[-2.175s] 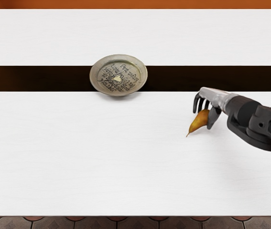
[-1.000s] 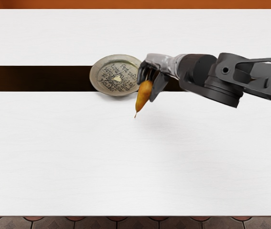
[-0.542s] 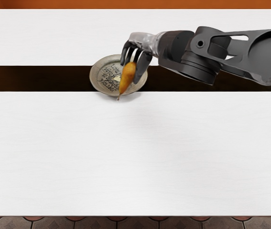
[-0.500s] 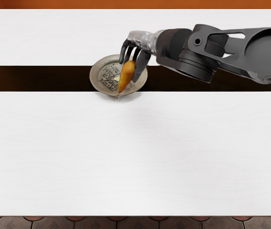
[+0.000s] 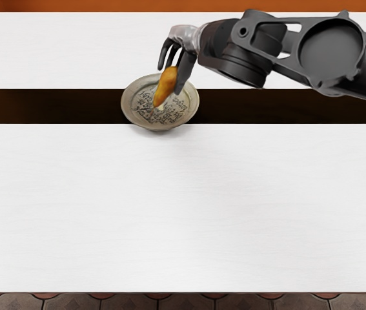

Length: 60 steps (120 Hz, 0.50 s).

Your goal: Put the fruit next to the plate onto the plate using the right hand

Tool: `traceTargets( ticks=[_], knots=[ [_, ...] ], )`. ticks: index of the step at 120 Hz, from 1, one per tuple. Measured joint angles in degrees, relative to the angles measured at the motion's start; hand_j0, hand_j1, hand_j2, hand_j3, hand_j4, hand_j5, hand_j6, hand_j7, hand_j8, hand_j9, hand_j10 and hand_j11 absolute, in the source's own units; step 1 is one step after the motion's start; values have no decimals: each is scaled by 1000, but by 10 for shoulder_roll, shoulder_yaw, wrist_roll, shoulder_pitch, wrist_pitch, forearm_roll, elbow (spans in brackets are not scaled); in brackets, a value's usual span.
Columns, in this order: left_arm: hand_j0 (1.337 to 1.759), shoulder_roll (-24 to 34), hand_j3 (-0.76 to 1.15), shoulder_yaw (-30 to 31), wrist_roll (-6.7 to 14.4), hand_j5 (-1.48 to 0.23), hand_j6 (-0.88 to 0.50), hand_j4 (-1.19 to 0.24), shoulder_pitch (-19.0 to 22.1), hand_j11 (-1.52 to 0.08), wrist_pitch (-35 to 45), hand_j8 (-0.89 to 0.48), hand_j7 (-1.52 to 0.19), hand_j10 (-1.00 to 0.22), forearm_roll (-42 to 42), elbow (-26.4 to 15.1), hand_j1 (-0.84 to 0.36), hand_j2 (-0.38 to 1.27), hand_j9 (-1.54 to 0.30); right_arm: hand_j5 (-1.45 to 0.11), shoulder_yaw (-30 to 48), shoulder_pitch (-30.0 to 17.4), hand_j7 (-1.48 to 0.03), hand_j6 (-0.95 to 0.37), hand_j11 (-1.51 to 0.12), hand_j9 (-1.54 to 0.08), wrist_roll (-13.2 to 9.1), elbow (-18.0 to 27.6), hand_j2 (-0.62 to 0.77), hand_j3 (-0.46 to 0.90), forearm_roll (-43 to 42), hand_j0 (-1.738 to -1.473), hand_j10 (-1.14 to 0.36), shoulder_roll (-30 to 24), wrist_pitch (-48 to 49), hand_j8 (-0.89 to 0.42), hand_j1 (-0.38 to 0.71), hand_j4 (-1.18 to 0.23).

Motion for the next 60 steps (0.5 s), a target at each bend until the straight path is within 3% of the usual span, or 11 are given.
traceTargets(
  ticks=[60],
  knots=[
    [1658,0,0,1,0,0,0,0,-4,0,0,0,0,0,0,0,349,0,0,-1060,-11,13,-1027,-500,-1076,-1072,0,-124,273,1,0,-1654,-765,64,34,-475,236,-771]
  ],
)
